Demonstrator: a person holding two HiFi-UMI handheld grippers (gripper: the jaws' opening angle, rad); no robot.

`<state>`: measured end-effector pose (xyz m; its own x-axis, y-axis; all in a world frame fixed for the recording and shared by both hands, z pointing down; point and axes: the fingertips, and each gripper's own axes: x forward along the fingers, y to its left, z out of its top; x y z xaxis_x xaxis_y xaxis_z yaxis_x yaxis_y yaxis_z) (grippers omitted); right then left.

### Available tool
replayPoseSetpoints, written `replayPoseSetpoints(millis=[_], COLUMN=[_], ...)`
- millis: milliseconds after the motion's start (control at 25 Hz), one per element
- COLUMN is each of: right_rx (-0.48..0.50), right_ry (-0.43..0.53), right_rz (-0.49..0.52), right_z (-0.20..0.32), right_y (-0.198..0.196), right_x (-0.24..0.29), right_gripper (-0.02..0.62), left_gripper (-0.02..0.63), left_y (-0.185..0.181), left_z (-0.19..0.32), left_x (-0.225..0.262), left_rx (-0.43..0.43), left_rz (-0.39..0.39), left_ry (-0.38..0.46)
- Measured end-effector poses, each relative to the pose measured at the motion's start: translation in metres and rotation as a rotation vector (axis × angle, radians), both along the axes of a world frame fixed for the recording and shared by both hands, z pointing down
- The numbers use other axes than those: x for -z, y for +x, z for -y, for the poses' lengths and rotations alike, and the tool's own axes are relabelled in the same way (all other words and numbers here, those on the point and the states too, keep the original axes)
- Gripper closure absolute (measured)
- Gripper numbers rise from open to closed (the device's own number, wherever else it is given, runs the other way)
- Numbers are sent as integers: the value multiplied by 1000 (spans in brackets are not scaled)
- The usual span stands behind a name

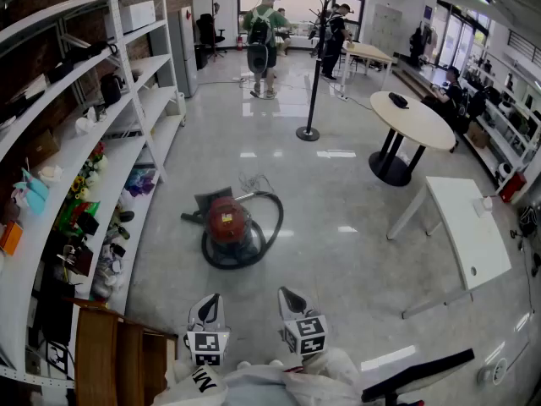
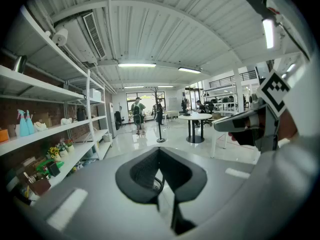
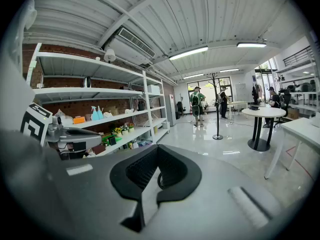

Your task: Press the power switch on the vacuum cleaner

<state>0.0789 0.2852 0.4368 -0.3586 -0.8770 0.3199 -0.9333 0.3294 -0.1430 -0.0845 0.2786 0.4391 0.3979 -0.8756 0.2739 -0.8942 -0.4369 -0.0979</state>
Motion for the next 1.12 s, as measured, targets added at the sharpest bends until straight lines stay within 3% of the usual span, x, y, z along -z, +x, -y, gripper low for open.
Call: replayPoseSetpoints(millis=[560,1120], right_rx=[40,39], right_ry=[-7,-18], right_rz=[27,58], right_z=[-6,-10], right_y=[-4,26], right_x=[-1,-12], right_gripper=[595,595], left_gripper=[606,606], left_y=[-3,12], left_z=[-9,-15], left_x=[-2,-32], left_rx=[24,58], left_rz=[8,20], left_ry=[-11,-4])
